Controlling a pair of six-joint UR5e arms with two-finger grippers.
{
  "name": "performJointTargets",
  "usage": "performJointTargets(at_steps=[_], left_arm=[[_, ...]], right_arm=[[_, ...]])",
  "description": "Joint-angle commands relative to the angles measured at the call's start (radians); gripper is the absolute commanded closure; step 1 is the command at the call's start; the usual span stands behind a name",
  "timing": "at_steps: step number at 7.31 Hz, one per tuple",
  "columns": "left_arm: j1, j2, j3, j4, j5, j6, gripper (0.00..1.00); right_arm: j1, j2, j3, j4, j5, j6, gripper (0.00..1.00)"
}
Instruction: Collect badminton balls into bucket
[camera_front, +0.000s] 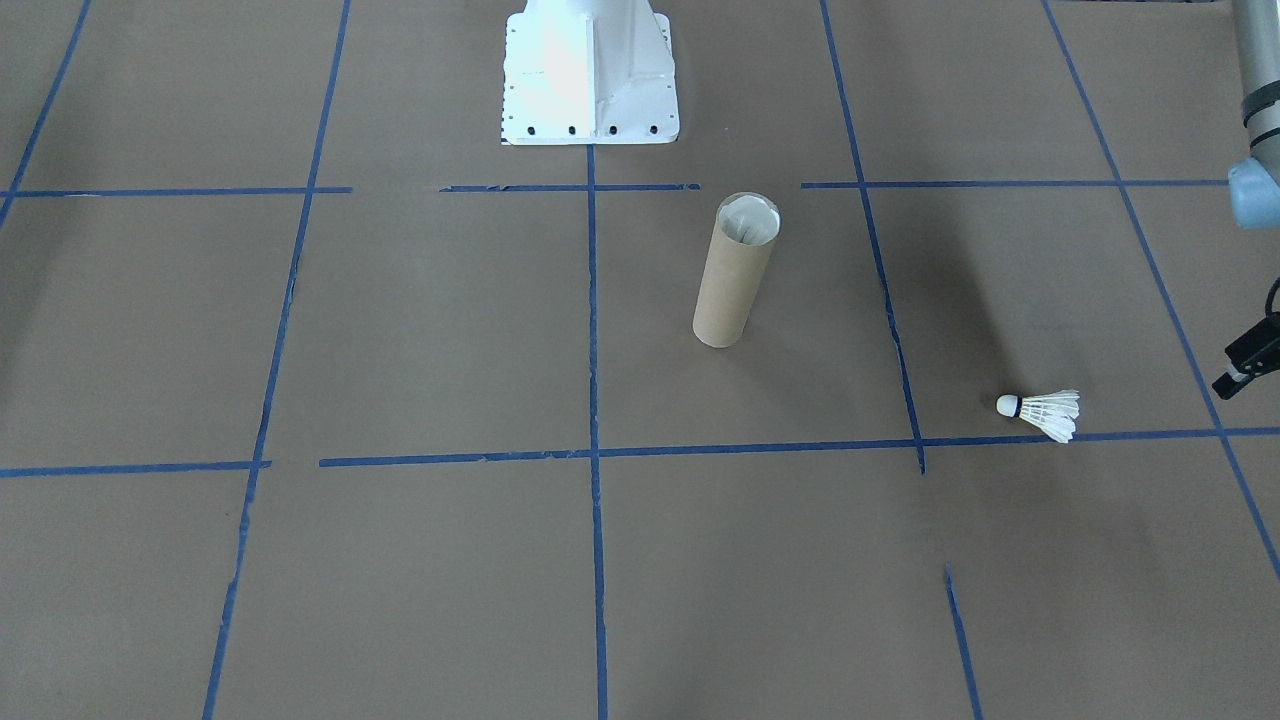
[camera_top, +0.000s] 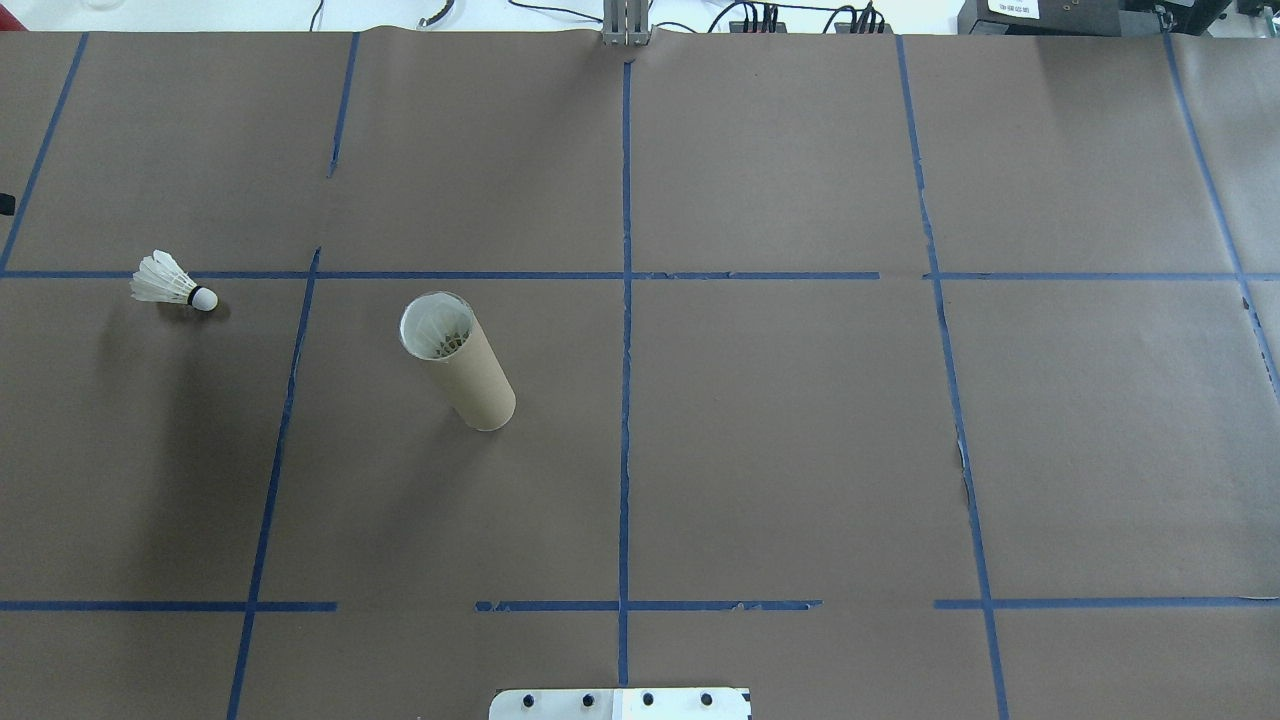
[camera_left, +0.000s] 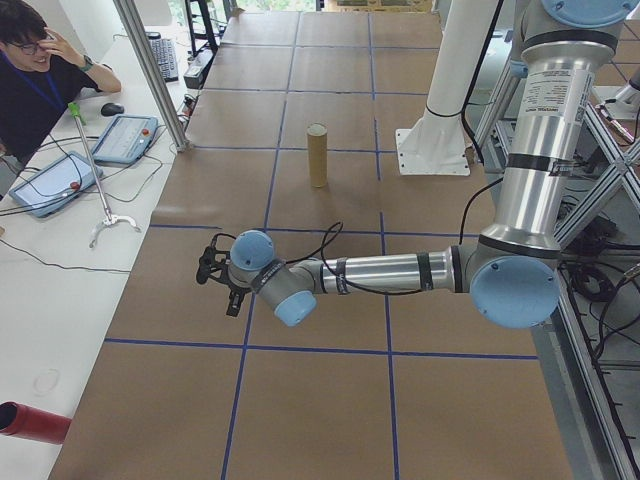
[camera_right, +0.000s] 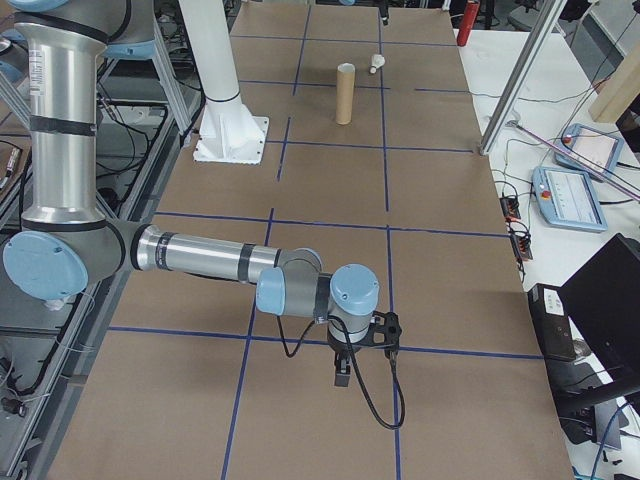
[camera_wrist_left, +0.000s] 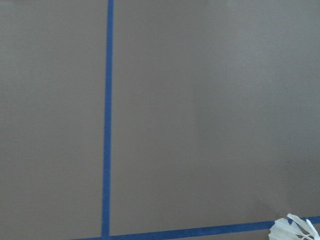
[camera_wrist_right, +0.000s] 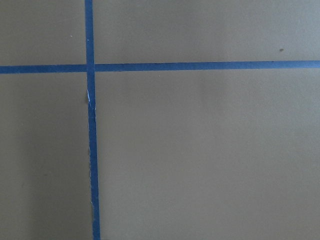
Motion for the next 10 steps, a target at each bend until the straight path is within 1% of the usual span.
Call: performJointTargets(at_steps=[1,3,5,7,8,10], left_arm=[[0.073,-0.018,0.017,-0.131,-0.061,-0.005,0.0],[0.134,-0.104,0.071,-0.15,-0.065,0.025,0.0],[0.136,-0.107,0.11,-0.15,-0.122,0.152,0.0],[0.141,-0.116,0.164,-0.15,-0.134,0.165,0.0],[0.142,-0.116,0.192,-0.15,-0.159,0.167,0.0],[0.148,-0.119,0.206,-0.148,-0.173,0.164,0.0]], right_arm=[[0.0,0.0,0.0,0.0,0.001,0.0,0.0],[0.0,0.0,0.0,0.0,-0.001,0.0,0.0],[0.0,0.0,0.0,0.0,0.001,0.0,0.0],[0.0,0.0,0.0,0.0,-0.001,0.0,0.0],[0.0,0.0,0.0,0.0,-0.001,0.0,0.0],[0.0,0.0,0.0,0.0,-0.001,0.0,0.0]])
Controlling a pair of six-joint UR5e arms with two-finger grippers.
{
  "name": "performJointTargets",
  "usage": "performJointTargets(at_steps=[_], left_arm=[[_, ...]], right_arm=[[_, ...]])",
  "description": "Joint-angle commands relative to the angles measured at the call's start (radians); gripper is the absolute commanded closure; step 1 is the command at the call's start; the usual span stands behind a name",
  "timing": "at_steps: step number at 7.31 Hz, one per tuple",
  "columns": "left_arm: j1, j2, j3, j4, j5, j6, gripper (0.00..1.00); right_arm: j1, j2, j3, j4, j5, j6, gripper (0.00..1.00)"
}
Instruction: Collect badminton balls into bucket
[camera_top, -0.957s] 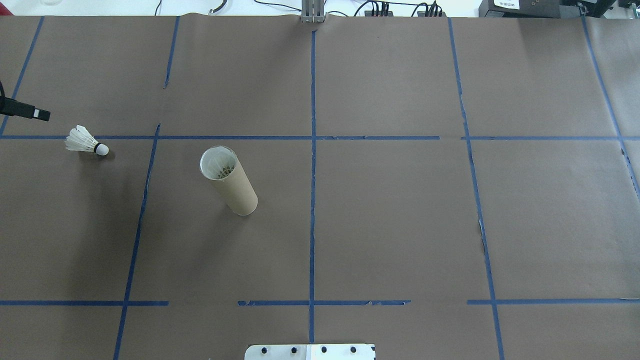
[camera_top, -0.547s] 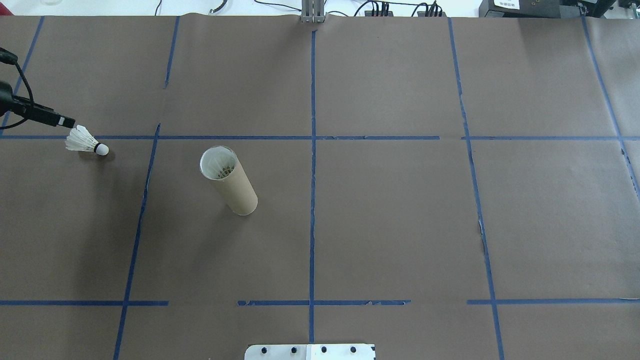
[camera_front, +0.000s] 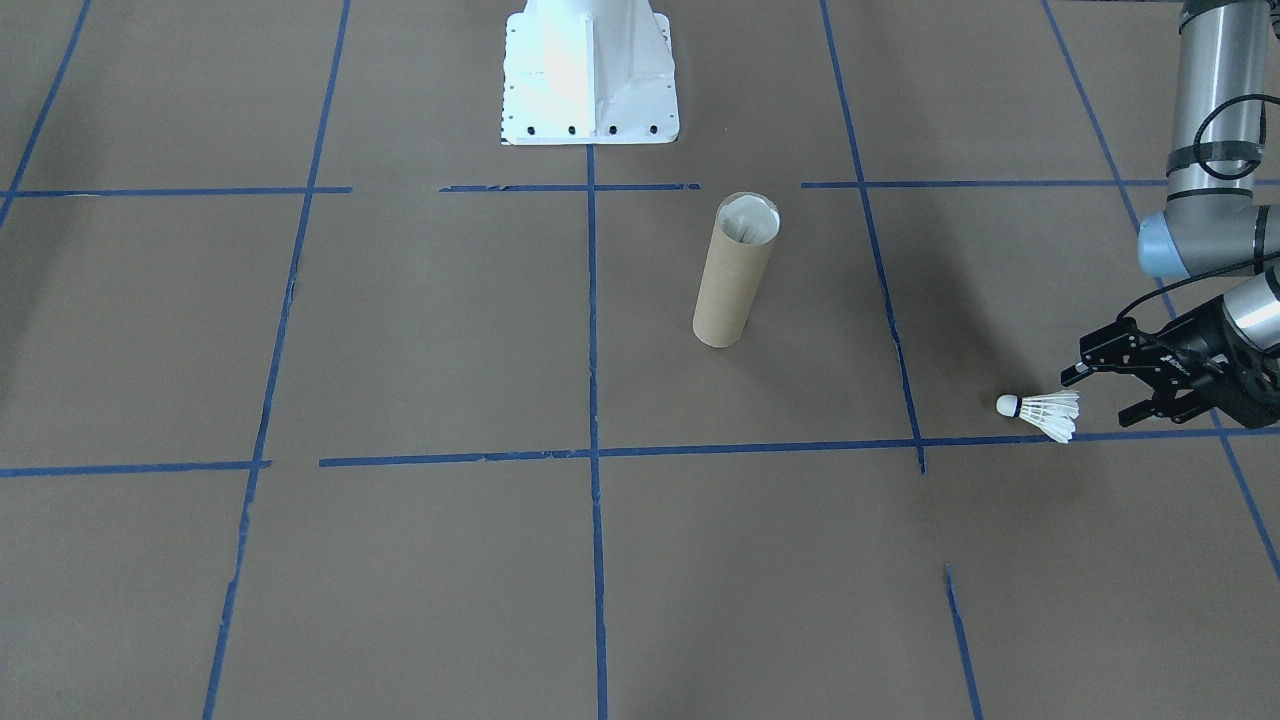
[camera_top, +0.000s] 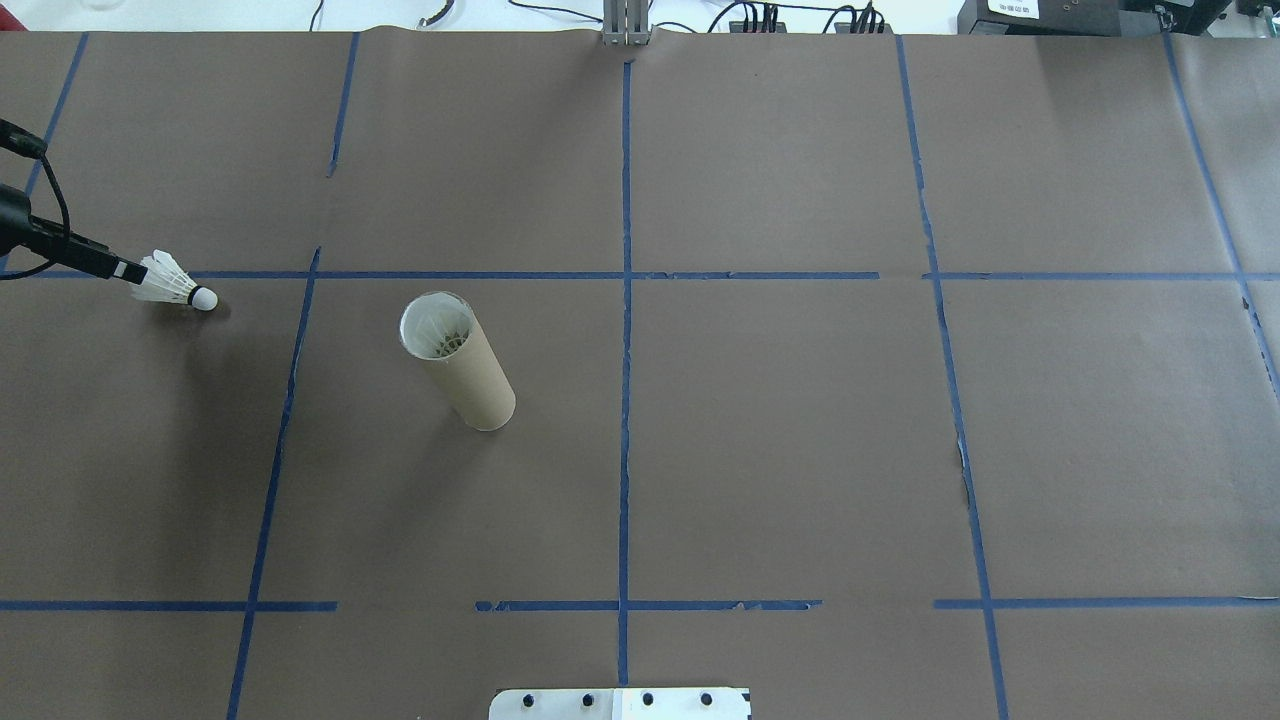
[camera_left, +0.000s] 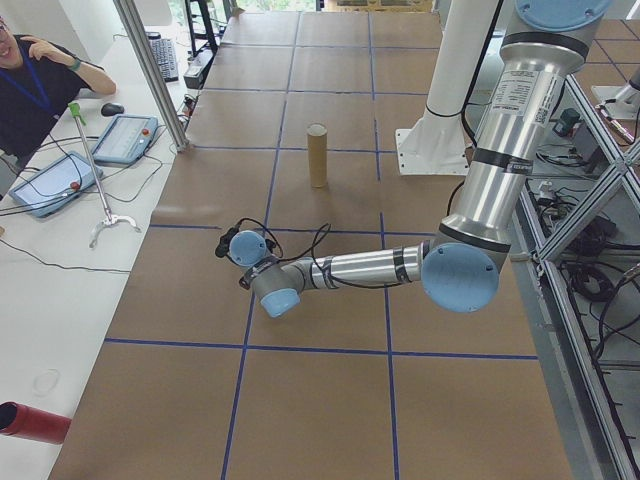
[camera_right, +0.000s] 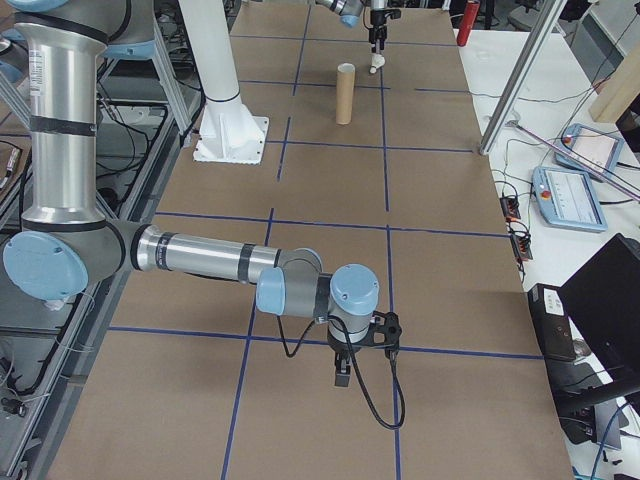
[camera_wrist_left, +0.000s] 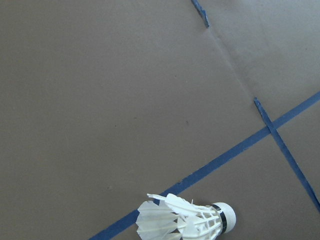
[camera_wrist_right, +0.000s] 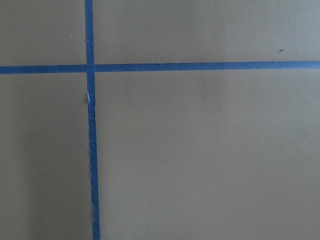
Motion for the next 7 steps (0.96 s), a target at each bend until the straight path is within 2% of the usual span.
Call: performJointTargets(at_steps=[1,6,7], left_arm=[[0.005,-0.002,0.012,0.001,-0.031,-0.001,0.0],[0.034,-0.025,0.018,0.004,-0.031,-0.01,0.02],[0.041,-0.031,0.018,0.004,-0.031,-0.01,0.19]], right_arm=[[0.0,0.0,0.0,0.0,0.0,0.0,0.0],[0.0,0.0,0.0,0.0,0.0,0.0,0.0],[0.0,0.0,0.0,0.0,0.0,0.0,0.0]])
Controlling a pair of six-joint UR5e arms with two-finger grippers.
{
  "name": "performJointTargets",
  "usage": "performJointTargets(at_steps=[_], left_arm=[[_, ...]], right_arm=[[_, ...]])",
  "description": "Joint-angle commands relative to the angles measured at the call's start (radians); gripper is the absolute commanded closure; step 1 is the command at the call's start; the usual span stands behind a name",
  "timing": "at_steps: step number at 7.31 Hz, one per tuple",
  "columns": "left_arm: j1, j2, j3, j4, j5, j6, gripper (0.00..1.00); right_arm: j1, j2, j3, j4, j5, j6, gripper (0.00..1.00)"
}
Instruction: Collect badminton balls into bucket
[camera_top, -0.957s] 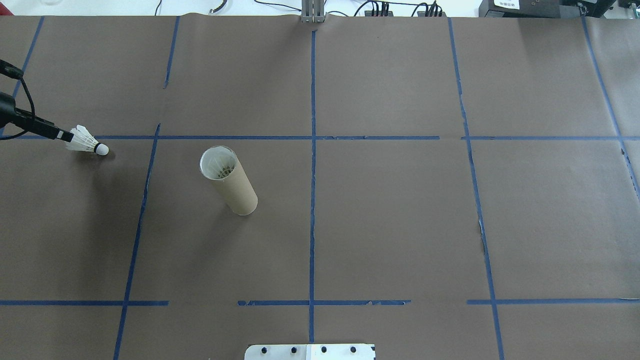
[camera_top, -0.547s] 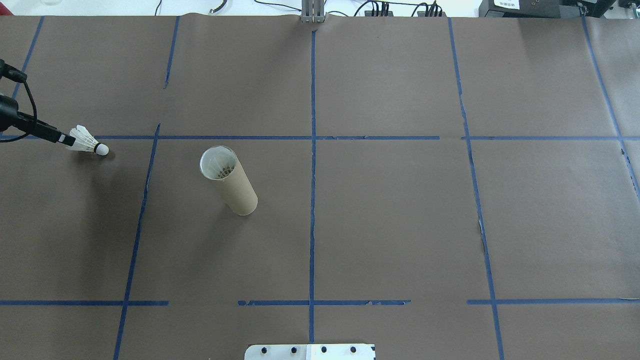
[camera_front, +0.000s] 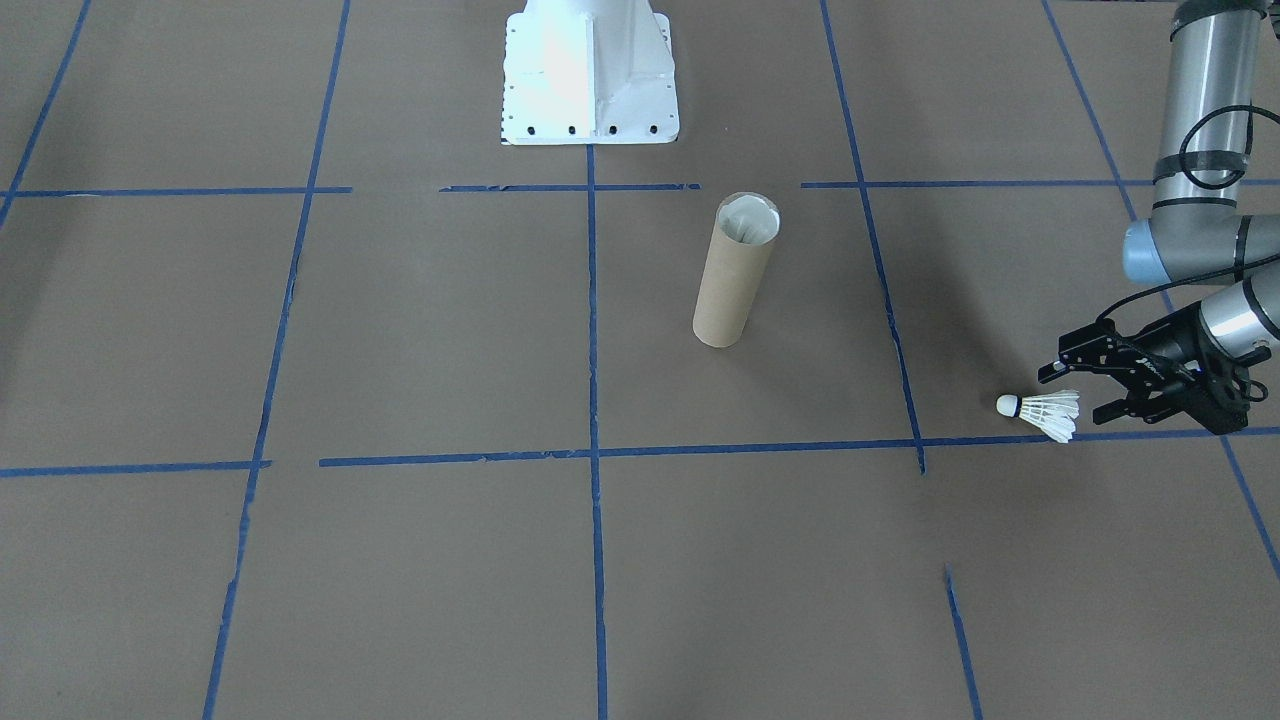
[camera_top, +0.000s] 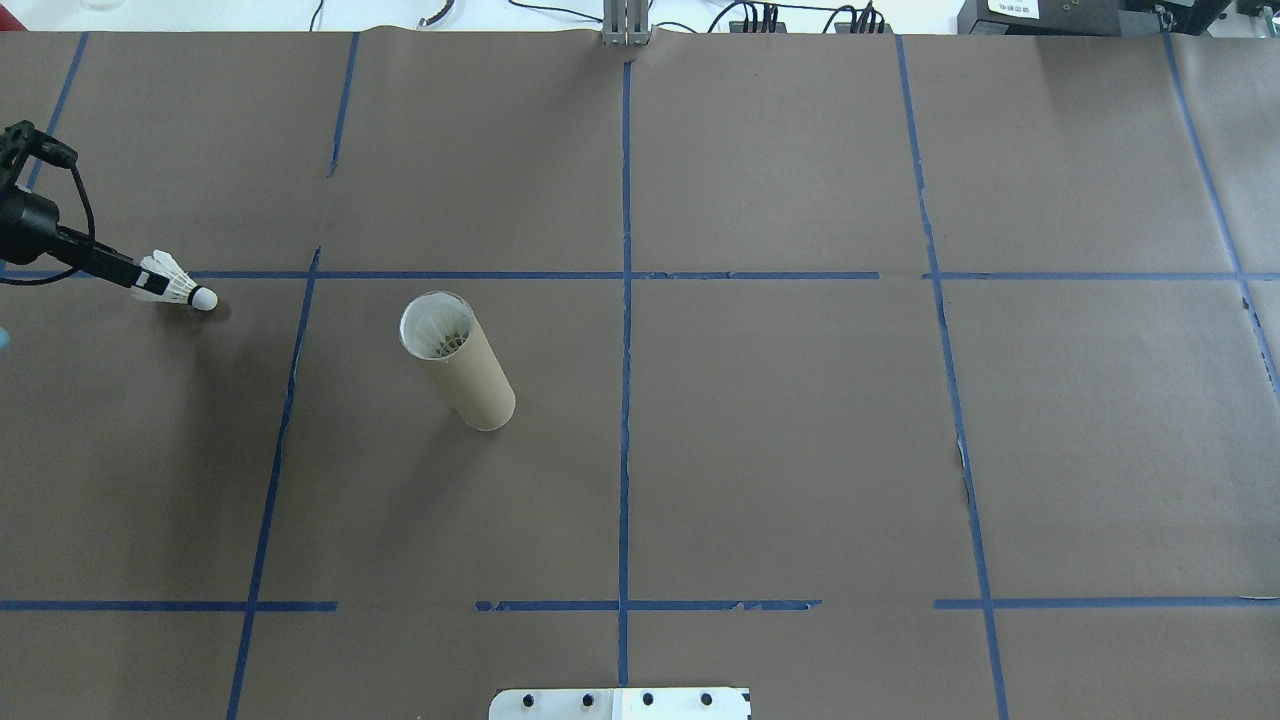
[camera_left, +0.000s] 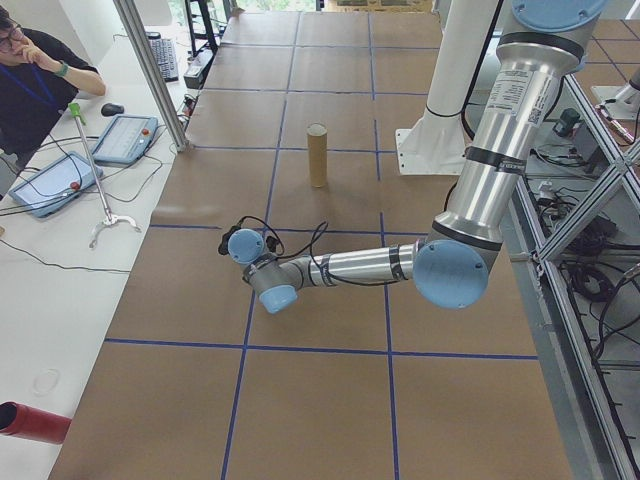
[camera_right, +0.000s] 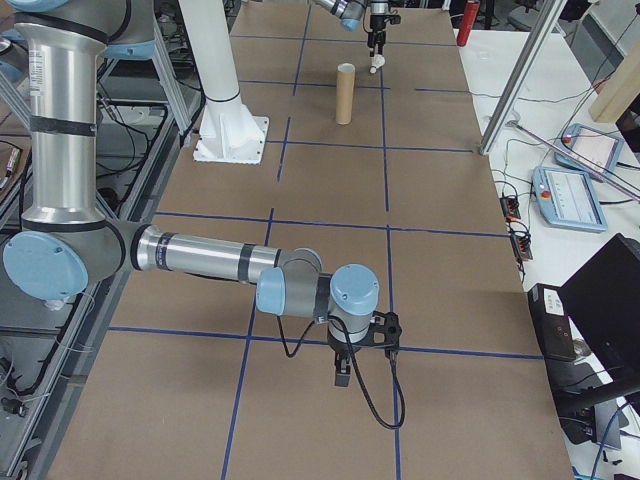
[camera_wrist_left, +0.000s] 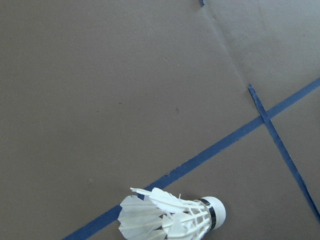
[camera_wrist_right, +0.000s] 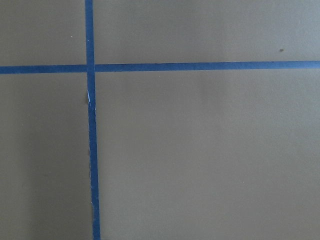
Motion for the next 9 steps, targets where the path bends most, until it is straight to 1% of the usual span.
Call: performJointTargets(at_steps=[1,2,3,4,5,6,7,9], left_arm=[[0.012,-0.005,0.0,0.0,0.0,0.0,0.46],[0.015,-0.005,0.0,0.0,0.0,0.0,0.71],[0.015,-0.005,-0.001,0.0,-0.001,0.0,0.84],[0.015,-0.005,-0.001,0.0,-0.001,-0.002,0.92],[0.015,-0.005,-0.004,0.002,-0.001,-0.003,0.97],[0.015,-0.004,-0.021,0.002,-0.001,-0.073,1.0],[0.015,-0.007,-0.043,0.002,-0.006,-0.131,1.0],[0.015,-0.005,-0.115,0.018,-0.004,-0.269,1.0]], right_arm=[[0.0,0.0,0.0,0.0,-0.001,0.0,0.0],[0.0,0.0,0.0,0.0,-0.001,0.0,0.0],[0.0,0.0,0.0,0.0,-0.001,0.0,0.0],[0.0,0.0,0.0,0.0,-0.001,0.0,0.0],[0.0,0.0,0.0,0.0,0.001,0.0,0.0],[0.0,0.0,0.002,0.0,-0.001,0.0,0.0],[0.0,0.0,0.002,0.0,-0.001,0.0,0.0],[0.0,0.0,0.002,0.0,0.001,0.0,0.0]])
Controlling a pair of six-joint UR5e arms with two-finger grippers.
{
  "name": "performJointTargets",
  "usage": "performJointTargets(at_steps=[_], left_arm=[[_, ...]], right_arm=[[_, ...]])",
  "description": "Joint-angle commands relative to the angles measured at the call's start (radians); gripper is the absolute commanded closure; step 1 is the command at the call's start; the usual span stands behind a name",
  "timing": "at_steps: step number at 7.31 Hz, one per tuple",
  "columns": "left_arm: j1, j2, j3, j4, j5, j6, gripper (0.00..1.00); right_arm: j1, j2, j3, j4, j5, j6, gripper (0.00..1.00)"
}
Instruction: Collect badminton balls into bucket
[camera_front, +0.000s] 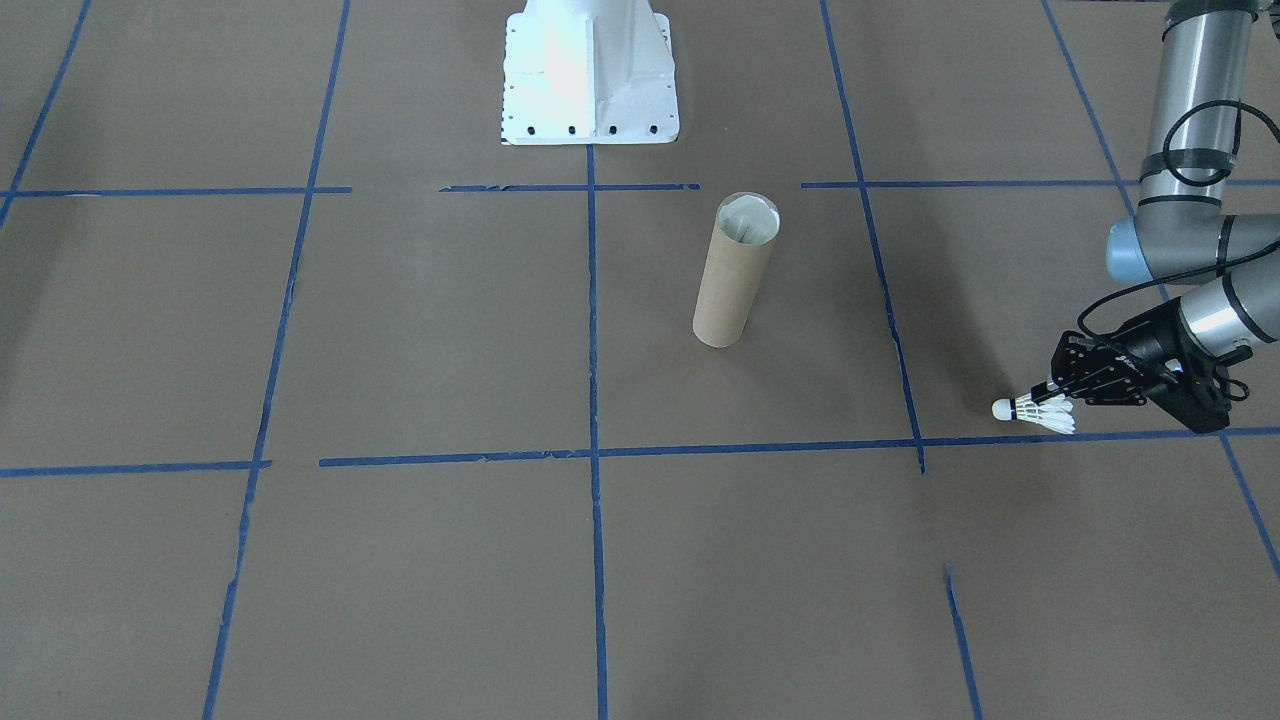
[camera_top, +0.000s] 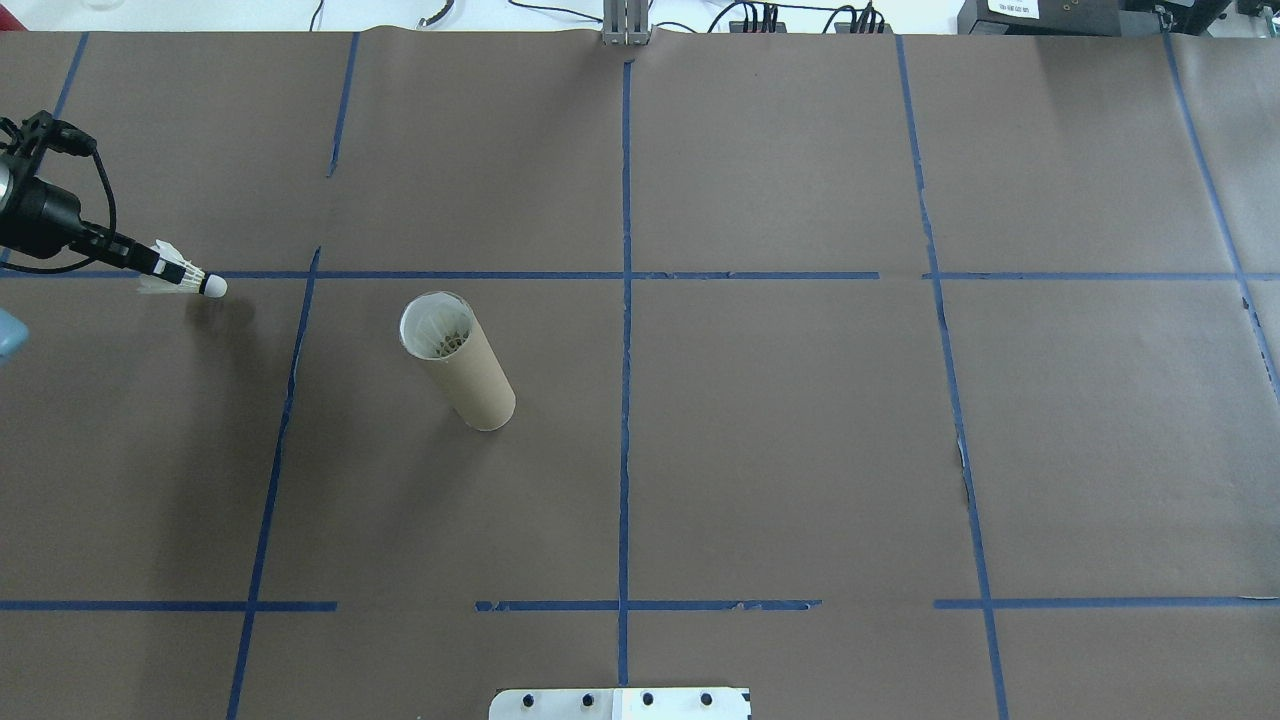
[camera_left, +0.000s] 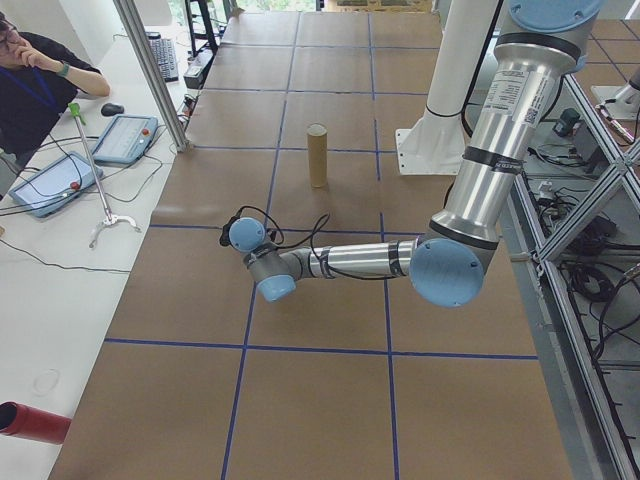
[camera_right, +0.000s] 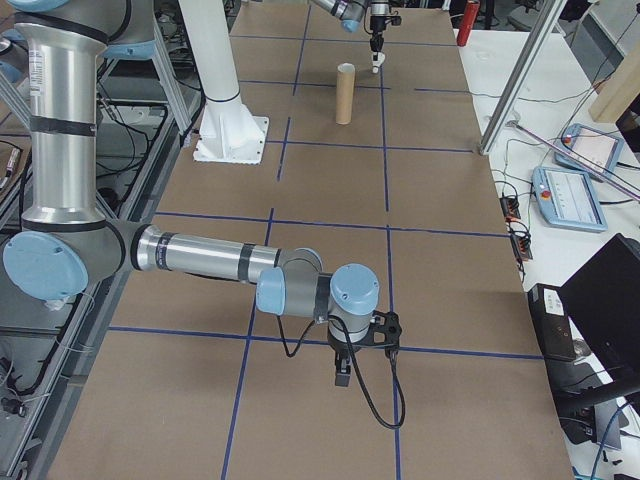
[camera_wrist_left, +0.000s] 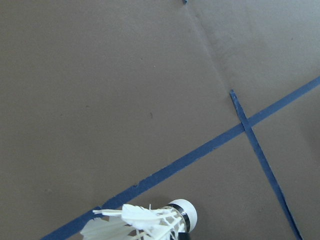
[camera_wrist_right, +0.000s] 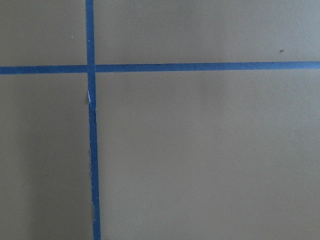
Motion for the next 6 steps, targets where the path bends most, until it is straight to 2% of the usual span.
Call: performJointTargets(at_steps=[1,5,6], left_arm=[[0.002,-0.003,-0.115,0.088,0.002,-0.162,1.0],[0.003,-0.046,-0.419,0.453,0.014,-0.464,1.0],[0.023,-0.05,-0.52,0.616,0.017,-0.472,1.0]], right_arm=[[0.0,0.0,0.0,0.0,-0.001,0.0,0.0],[0.0,0.0,0.0,0.0,0.001,0.0,0.0],[0.0,0.0,0.0,0.0,-0.001,0.0,0.0]])
